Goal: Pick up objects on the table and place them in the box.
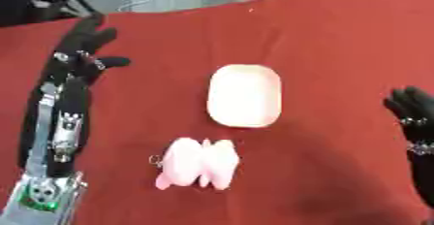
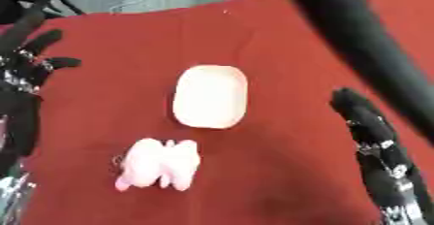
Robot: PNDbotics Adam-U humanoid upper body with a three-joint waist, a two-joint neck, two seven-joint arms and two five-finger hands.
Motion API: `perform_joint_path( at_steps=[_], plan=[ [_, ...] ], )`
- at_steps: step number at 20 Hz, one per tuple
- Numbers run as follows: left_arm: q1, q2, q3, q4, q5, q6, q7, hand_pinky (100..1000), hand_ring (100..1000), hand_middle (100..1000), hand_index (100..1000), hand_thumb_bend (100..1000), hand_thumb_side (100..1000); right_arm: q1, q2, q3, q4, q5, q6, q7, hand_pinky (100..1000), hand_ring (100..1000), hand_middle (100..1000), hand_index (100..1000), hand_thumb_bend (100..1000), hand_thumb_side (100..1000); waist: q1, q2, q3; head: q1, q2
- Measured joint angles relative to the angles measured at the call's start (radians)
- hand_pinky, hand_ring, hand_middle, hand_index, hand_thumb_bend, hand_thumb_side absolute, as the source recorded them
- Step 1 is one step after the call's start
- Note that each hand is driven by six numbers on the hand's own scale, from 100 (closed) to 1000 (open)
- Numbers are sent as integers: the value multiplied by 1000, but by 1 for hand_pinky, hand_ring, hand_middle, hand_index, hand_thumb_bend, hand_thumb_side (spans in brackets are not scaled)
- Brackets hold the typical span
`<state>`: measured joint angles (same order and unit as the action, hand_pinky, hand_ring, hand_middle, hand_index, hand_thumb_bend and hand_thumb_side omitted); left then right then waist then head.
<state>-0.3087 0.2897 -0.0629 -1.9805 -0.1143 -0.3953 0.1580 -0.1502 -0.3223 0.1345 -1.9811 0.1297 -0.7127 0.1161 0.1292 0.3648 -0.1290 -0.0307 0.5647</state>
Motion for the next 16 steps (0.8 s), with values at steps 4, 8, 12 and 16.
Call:
perform_joint_path(
  at_steps=[4, 8, 12, 16],
  plan=[
    [0, 0, 0, 0, 0, 3, -3, 671, 891, 894, 935, 100, 877, 0, -1, 0, 0, 3, 0, 0, 1000, 1000, 1000, 1000, 100, 1000, 0, -1, -1, -26, -8],
    [0, 0, 0, 0, -2, 7, -7, 664, 884, 884, 935, 100, 877, 0, -5, 0, 0, 4, 0, 0, 1000, 1000, 1000, 1000, 100, 1000, 1, -3, -1, -32, -9],
    [1, 0, 0, 0, -8, 16, -14, 651, 868, 863, 928, 100, 881, 0, -5, 0, 0, 14, 0, 7, 1000, 1000, 1000, 1000, 100, 954, 1, -6, -1, -32, -9],
    [1, 0, 0, 0, -18, 38, -30, 632, 854, 849, 918, 100, 872, 0, -5, 0, 0, 31, 1, 22, 1000, 1000, 1000, 1000, 100, 903, 1, -6, -1, -32, -9]
  ],
)
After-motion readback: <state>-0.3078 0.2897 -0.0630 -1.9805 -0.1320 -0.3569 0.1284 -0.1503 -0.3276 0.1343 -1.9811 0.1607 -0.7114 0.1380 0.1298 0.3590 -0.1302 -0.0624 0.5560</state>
